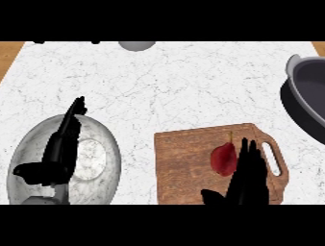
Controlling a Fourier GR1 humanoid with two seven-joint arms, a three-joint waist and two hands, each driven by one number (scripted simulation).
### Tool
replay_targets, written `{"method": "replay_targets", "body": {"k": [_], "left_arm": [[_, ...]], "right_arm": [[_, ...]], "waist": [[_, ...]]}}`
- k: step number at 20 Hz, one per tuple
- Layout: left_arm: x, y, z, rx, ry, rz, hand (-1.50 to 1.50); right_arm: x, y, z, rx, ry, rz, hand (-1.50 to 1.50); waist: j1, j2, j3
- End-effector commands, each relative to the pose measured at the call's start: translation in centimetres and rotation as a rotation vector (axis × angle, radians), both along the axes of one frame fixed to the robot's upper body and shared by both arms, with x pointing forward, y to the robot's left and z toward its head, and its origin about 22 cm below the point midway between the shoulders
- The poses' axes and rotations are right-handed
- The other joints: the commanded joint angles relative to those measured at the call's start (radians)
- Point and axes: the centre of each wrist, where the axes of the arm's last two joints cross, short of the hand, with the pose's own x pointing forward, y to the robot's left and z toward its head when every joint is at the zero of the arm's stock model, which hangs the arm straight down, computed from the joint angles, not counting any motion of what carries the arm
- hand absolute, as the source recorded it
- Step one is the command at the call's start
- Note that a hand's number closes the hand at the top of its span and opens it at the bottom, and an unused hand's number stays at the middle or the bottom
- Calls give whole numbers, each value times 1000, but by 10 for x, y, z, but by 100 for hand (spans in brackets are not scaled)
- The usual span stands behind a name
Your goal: Pick the pear from the cutting board and place it in the pot
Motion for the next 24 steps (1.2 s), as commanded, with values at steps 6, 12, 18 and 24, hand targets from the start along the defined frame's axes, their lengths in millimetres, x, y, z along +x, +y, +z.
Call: {"method": "replay_targets", "body": {"k": [6,12,18,24], "left_arm": [[-12,7,-2,-13,3,-16,0],[2,-3,-6,4,-2,6,0],[0,1,4,-4,2,10,0],[-4,12,-4,-4,10,-1,0]], "right_arm": [[11,7,-22,11,40,-67,-150],[12,-8,-21,4,51,-82,-150],[34,-30,-34,-117,-9,-57,150],[57,0,-41,-173,-86,-32,150]], "waist": [[-4,-3,0],[-9,-3,0],[-7,-3,0],[-3,-2,0]]}}
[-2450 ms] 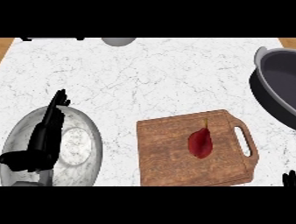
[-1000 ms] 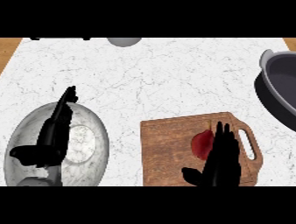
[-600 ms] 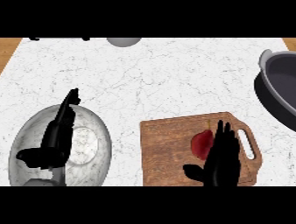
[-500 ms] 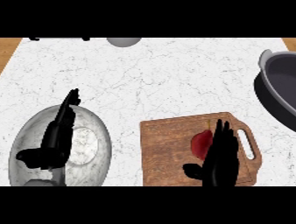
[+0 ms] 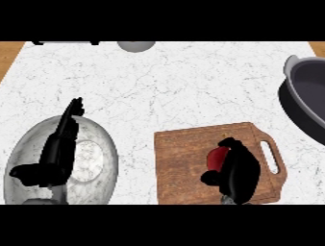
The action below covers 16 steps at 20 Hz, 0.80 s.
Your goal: Pick the pear from the cutting board and place it in the pot
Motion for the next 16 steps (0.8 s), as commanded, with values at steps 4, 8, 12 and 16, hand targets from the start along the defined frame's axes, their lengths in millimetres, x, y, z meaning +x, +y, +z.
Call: {"method": "replay_targets", "body": {"k": [4,8,12,16], "left_arm": [[8,1,-2,-4,10,-1,0],[10,1,-10,-1,1,9,0],[11,-19,5,7,-28,-55,0],[14,-26,7,-5,-42,-95,0]], "right_arm": [[-5,-2,0,-81,-57,-35,150],[-18,9,0,-132,-134,-51,150],[100,-36,43,-19,80,-127,150],[150,-70,80,-18,123,-186,150]], "waist": [[-3,6,3],[-7,6,3],[57,34,5],[92,50,5]]}}
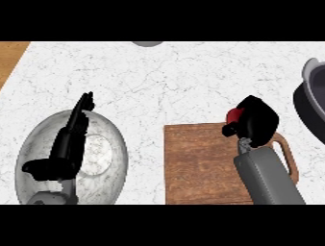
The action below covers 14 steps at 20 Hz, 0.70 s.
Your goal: Pick the pear from the cutting board and place it in the pot
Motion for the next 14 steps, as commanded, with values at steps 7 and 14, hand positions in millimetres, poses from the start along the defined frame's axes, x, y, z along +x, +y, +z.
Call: {"method": "replay_targets", "body": {"k": [7,14], "left_arm": [[6,-14,-2,-1,5,-47,0],[17,0,6,11,-15,-17,0]], "right_arm": [[113,-43,105,-142,-100,-108,150],[141,-27,135,-283,-135,-246,150]], "waist": [[28,6,0],[13,0,-1]]}}
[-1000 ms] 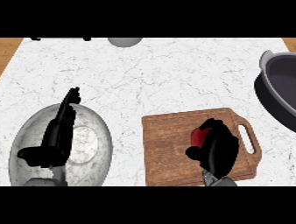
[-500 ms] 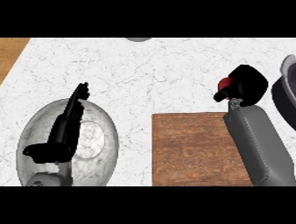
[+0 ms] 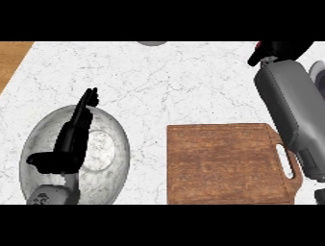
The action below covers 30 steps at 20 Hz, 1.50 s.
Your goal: Pick the pear from the cutting board and place it in the pot
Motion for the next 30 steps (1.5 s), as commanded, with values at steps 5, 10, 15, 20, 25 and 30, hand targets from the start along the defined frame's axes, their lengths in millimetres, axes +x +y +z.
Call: {"method": "replay_targets", "body": {"k": [5,10,15,20,25,30], "left_arm": [[-6,8,-2,9,19,27,0],[-9,11,-10,16,13,35,0],[-15,17,-13,11,21,64,0],[-15,11,-8,5,30,74,0],[-15,27,-10,6,34,72,0],[-22,13,-13,-12,17,71,0]], "right_arm": [[17,-18,8,-45,-77,-201,150],[16,-32,-3,-51,-77,-292,150],[16,-72,16,-37,-72,-337,150],[-1,-110,-22,-55,-57,-364,150],[-20,-173,-19,-29,-58,-398,150],[-38,-199,-40,62,-16,-376,150]], "waist": [[-19,-5,1],[-39,-11,0],[-55,-18,1],[-72,-23,1],[-73,-22,1],[-74,-24,1]]}}
